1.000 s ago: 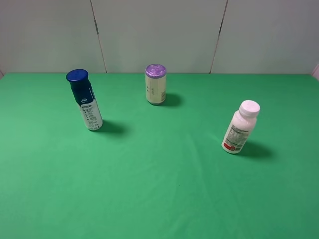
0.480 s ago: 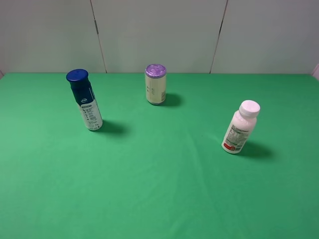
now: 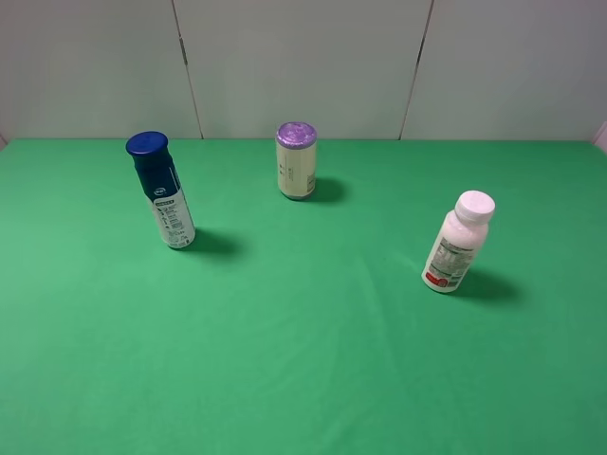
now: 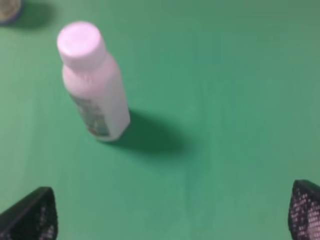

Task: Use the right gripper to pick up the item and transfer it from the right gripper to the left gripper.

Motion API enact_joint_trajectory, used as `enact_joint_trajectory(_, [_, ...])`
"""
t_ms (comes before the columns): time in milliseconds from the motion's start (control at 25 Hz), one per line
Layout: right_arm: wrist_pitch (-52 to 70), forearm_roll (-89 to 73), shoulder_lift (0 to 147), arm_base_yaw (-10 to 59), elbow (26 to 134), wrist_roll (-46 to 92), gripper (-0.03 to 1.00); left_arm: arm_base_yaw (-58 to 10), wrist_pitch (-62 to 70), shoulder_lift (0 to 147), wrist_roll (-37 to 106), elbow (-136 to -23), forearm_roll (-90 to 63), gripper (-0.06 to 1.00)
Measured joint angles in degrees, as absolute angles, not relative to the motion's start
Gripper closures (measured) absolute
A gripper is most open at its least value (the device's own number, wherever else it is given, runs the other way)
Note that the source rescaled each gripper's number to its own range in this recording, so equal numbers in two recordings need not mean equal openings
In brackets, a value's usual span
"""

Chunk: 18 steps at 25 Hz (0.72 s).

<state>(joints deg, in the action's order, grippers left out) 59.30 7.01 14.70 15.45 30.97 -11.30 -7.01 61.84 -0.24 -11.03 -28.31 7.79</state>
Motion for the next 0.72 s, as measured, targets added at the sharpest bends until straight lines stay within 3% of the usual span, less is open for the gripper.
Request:
enact_joint_trajectory(280, [60.5,8.1,27.2,15.5,39.6,-11.2,-0.03,-7.0,61.8,-0.2,-11.0,-28.3,7.8,-0.06])
enact_joint_trajectory(720, [58.7,6.9,61.5,15.5,54.0,-12.1,-0.03,-7.0,61.8,-0.2,-11.0,-28.3,7.8,-0.06])
